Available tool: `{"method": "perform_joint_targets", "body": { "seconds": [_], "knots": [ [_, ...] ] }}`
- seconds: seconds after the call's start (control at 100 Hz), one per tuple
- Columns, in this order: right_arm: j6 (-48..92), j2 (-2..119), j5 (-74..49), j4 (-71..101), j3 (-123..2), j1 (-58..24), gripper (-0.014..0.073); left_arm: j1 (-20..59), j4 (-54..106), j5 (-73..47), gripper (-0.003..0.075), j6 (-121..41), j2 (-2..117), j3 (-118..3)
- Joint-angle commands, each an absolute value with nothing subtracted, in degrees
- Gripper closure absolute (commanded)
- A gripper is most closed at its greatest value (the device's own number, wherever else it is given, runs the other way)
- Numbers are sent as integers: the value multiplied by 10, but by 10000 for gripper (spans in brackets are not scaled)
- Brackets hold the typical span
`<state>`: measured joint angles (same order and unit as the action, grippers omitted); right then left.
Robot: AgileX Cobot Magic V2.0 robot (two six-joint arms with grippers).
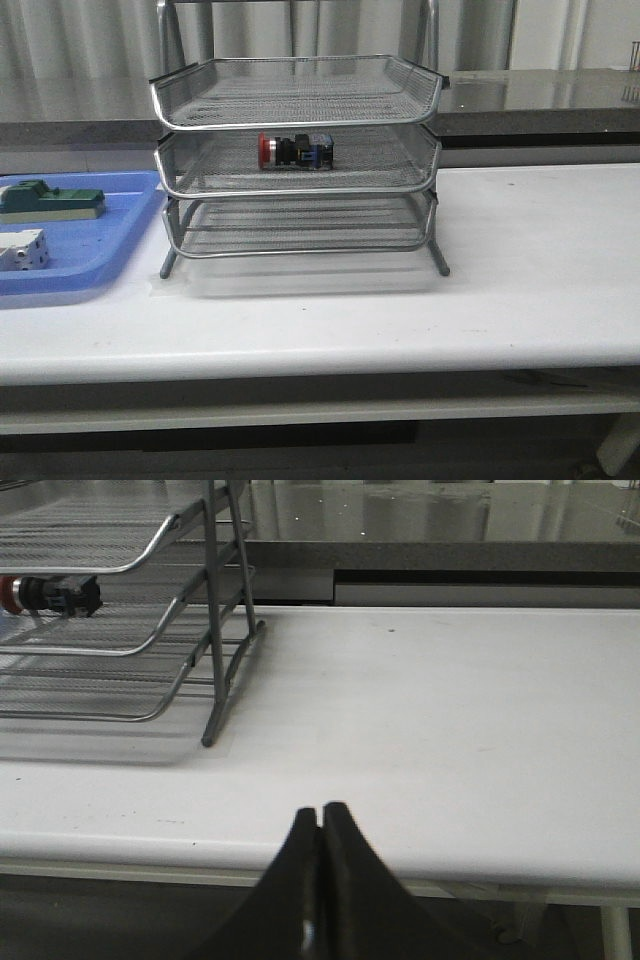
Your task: Place button on rack with both arms
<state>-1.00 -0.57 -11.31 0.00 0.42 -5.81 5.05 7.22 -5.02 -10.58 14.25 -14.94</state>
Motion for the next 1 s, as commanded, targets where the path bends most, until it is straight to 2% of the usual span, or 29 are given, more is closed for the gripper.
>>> {"method": "perform_joint_targets", "body": {
  "seconds": [0.0, 0.31, 0.99],
  "knots": [
    [-11, -17, -56, -5, -11, -48, 660, 50, 77, -4, 741, -101, 146, -165],
    [-11, -17, -13, -5, 5, -47, 660, 50, 77, -4, 741, -101, 146, -165],
    [-11, -17, -21, -5, 5, -47, 660, 50, 77, -4, 741, -101, 146, -165]
  ]
}}
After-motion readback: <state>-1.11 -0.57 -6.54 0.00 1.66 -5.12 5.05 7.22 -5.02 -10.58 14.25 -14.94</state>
